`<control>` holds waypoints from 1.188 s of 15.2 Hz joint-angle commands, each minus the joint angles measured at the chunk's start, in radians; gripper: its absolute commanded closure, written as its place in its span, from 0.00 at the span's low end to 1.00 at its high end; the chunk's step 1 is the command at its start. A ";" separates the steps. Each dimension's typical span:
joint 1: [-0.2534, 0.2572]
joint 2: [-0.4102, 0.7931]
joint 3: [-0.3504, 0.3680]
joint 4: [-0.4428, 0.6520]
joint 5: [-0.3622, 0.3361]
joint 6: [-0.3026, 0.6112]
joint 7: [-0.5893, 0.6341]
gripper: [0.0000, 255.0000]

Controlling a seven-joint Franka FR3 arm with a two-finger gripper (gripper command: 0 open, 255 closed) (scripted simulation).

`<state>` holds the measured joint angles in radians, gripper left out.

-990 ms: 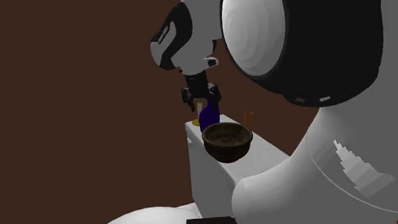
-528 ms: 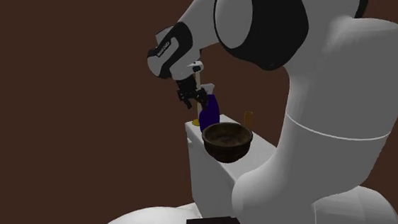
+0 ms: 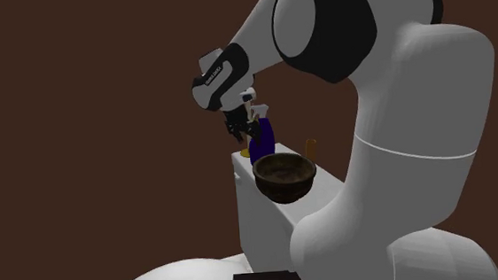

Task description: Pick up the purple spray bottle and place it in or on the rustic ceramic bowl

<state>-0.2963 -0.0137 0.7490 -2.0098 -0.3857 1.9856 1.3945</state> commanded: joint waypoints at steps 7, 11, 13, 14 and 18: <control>-0.002 0.004 -0.002 -0.010 -0.006 0.013 0.003 0.00; -0.002 0.004 -0.002 -0.010 -0.006 0.013 0.003 1.00; -0.002 0.004 -0.002 -0.010 -0.006 0.013 0.003 1.00; -0.002 0.004 -0.002 -0.010 -0.006 0.013 0.003 1.00; -0.002 0.004 -0.002 -0.010 -0.006 0.014 0.003 1.00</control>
<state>-0.2978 -0.0096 0.7478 -2.0184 -0.3918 1.9996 1.3979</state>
